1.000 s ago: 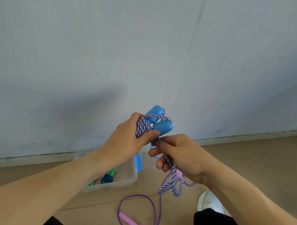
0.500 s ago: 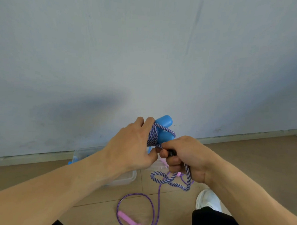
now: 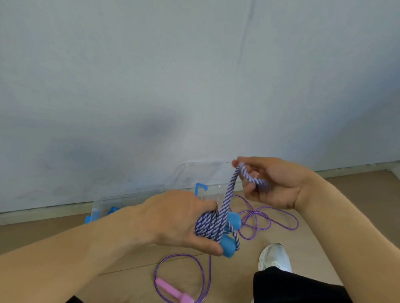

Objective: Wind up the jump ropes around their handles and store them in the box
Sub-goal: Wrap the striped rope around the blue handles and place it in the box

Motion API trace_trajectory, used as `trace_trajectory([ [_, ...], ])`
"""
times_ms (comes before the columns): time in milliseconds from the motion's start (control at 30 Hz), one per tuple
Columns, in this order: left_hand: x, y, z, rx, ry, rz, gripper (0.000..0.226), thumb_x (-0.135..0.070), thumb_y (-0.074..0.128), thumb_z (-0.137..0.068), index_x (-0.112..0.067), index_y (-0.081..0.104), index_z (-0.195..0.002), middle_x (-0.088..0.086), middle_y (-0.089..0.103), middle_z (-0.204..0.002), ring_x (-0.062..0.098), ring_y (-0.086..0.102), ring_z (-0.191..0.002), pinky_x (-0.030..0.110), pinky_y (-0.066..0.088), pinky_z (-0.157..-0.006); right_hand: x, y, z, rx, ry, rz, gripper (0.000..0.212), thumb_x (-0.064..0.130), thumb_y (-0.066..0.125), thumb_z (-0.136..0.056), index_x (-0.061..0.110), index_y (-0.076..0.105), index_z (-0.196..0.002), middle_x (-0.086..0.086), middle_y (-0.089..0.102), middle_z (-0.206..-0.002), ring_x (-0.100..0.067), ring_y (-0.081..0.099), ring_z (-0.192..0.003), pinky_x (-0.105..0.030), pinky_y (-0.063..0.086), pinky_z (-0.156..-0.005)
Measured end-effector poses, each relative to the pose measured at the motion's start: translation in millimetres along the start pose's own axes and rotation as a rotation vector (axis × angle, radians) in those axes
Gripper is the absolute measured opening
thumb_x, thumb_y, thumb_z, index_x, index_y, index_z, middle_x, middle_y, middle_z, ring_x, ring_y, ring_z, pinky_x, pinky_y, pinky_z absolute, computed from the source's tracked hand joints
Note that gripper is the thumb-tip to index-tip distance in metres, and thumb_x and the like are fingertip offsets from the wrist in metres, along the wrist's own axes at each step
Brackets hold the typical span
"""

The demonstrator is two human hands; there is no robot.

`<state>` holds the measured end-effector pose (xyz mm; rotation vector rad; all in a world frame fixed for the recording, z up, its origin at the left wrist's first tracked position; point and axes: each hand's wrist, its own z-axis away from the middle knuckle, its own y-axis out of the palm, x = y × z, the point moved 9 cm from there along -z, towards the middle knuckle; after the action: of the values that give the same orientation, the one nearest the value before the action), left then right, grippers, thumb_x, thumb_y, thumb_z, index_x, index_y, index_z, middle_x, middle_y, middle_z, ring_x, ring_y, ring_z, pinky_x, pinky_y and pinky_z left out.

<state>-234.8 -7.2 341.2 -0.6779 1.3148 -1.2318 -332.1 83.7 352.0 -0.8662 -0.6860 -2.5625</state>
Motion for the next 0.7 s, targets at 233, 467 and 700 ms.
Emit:
trace_trajectory([
  [233,3,3,5,0.009,0.048,0.054,0.066,-0.089,0.051,-0.068,-0.043,0.045,-0.116,-0.010,0.065,-0.086,0.011,0.059,-0.079,0.032,0.046,-0.068,35,-40,5,-0.152,-0.206,-0.439,0.021,0.002,0.058,-0.092,-0.001,0.056,-0.112,-0.028,0.064,-0.106,-0.033,0.071,-0.091,-0.034,0.057,-0.077],
  [467,3,-13,10,-0.027,0.066,0.278,0.041,-0.079,0.063,-0.069,-0.045,0.048,-0.086,-0.012,0.057,-0.068,0.006,0.054,-0.063,0.025,0.040,-0.056,55,-37,4,-0.278,-0.527,0.329,0.033,-0.003,0.073,-0.081,0.000,0.066,-0.113,-0.021,0.074,-0.098,-0.031,0.072,-0.087,-0.030,0.061,-0.077],
  [700,3,-38,24,-0.167,0.095,1.021,0.030,-0.043,0.068,-0.071,-0.021,0.070,-0.091,-0.003,0.065,-0.076,0.009,0.057,-0.069,0.028,0.046,-0.062,55,-37,-7,-0.588,-0.517,1.374,0.019,0.028,0.082,-0.073,0.018,0.071,-0.062,0.005,0.066,-0.055,-0.007,0.062,-0.056,-0.022,0.049,-0.056],
])
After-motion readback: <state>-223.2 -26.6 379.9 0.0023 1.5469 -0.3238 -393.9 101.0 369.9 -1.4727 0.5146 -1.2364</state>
